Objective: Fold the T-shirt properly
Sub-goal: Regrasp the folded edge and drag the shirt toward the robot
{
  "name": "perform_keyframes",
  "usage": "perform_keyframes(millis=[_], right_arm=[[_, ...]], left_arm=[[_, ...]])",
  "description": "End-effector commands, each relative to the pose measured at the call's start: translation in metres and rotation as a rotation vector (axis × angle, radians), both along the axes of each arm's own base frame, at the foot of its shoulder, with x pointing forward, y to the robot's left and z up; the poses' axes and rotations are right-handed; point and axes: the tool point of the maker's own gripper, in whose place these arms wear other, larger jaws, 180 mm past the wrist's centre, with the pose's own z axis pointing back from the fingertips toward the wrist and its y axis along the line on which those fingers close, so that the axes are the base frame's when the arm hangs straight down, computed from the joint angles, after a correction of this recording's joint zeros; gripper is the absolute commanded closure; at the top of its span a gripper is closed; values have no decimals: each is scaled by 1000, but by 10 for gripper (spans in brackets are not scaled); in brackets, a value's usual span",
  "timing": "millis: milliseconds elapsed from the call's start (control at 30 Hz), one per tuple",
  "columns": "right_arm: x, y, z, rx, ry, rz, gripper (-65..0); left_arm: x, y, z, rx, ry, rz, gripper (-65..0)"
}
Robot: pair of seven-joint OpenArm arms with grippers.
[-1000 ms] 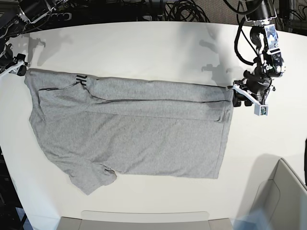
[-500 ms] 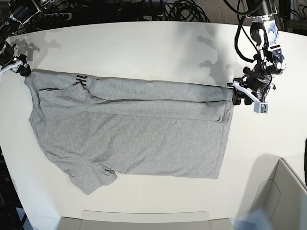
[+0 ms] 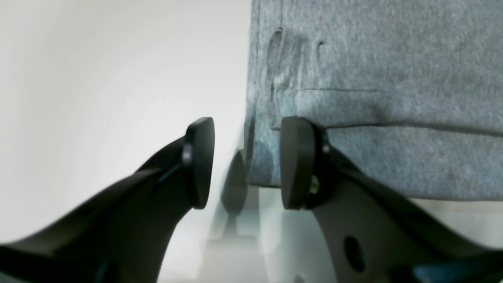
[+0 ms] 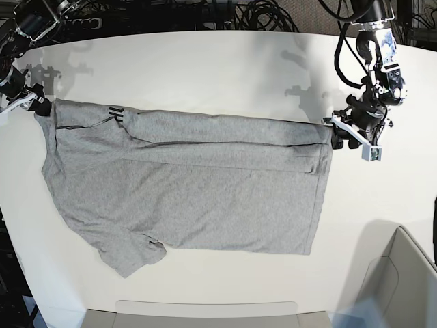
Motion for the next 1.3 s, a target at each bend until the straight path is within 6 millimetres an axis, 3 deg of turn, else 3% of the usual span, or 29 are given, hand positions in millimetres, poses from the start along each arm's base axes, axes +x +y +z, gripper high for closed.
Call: perform_keyframes(millis=[0,267,433,533,633,900,1000,1100,1167,1267], right_arm=[[-5,-2,-4,-18,51,28,-266],[10,1,2,-13,20,34,-265],[9,-1,2,-18,24,34,-265],[8,-1,2,-18,27,34,-265],[5,-2,-1,-29,49,37,-265],[7,-5,-4,-65,88,44,-265],[7,-4,-4,-64,90,46,-265],[7,-4,-4,-63,88,47,-261],[8,-4,-4,-63,88,47,-229],[7,-4,-4,-65,91,48,-129]], left_arm=[[9,4,13,7,-48,2,-278],[9,4,14,7,-50,-1,-278],[8,-23,7,-21,-48,-171,-281],[18,-2,1,-44,-36,-99,-281],[10,7,-22,-71,47,-104,-295],[10,10,-44,-113,114,-99,-299],[7,-3,-50,-109,150,-144,-299],[4,-4,-54,-108,171,-149,-295],[1,-4,-56,-109,176,-148,-260],[-1,-3,-57,-107,184,-148,-178]])
